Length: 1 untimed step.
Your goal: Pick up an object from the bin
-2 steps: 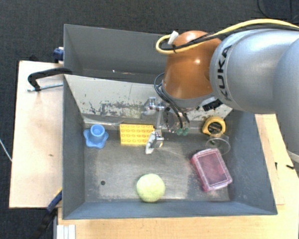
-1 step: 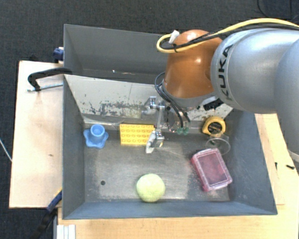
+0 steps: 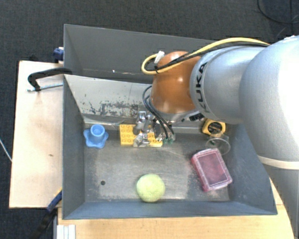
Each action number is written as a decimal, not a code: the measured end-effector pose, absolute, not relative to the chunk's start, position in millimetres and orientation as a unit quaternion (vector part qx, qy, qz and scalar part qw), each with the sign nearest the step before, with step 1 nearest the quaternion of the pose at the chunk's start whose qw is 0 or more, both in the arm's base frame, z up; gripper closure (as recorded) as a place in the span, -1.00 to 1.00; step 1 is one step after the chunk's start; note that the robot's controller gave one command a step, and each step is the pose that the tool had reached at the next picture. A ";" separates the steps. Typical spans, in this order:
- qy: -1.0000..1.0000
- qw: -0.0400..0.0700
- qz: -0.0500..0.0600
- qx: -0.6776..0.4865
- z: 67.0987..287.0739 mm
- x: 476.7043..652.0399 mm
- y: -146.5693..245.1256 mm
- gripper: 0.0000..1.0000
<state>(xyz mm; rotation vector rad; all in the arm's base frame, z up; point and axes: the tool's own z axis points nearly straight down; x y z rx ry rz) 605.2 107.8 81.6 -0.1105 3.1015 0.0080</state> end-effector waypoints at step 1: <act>0.999 0.019 0.003 -0.035 81.6 605.2 107.7 1.00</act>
Offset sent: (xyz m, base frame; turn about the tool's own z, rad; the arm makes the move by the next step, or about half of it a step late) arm -0.0067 0.0081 0.0606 -0.0076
